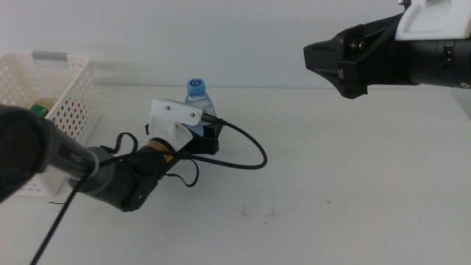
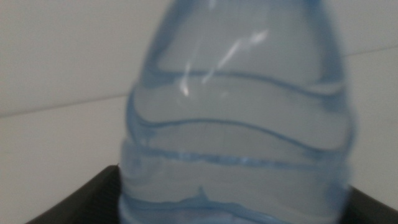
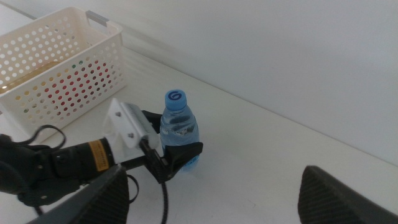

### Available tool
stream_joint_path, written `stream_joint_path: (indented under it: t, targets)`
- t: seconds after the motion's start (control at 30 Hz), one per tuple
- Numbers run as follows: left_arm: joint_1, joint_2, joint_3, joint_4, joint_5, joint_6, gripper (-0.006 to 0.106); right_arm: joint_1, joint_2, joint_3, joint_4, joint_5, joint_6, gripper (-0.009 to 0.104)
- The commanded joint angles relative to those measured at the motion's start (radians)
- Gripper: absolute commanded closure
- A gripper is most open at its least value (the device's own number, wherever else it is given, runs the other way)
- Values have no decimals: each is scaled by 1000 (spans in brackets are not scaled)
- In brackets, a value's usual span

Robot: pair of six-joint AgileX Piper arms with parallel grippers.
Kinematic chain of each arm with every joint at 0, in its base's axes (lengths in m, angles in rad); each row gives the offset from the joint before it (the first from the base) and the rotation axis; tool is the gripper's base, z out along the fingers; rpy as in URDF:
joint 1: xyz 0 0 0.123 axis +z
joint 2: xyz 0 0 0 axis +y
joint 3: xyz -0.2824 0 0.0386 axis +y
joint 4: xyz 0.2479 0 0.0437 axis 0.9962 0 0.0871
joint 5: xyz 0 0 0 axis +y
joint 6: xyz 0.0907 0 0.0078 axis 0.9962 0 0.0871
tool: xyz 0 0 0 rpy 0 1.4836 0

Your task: Use arms to grab the bottles and put them into the dustbin to the left of the table.

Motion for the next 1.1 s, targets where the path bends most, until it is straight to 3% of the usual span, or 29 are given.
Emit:
stream_joint_path:
  t: [0.0,0.2,0.3,0.37,0.53,0.6,0.77,0.9,1.0,1.07]
  targets:
    - [2,33,-34,-11,-5,-13,7,2,-5,-3,-2,-5,-9,8]
    - [2,86,-77,-20,-25,-13,8,2,-5,-3,-2,-5,-9,8]
    - [2,86,-78,-57,-45,26,18,2,-5,-3,-2,-5,-9,8]
    - [9,86,-78,-35,-66,26,32,2,-5,-3,-2,-5,-9,8]
    - [47,-44,-15,196,-61,-91,84,2,-5,-3,-2,-5,-9,8]
    - [49,-173,33,247,79,-119,100,2,-5,-3,-2,-5,-9,8]
    - [-3,-490,60,266,569,-171,102,2,-5,-3,-2,-5,-9,8]
    - [-44,-682,60,261,827,-221,102,2,-5,-3,-2,-5,-9,8]
    - [-68,-801,20,215,1086,-290,102,2,-5,-3,-2,-5,-9,8]
    - [-71,-853,-41,174,1302,-251,102,2,-5,-3,-2,-5,-9,8]
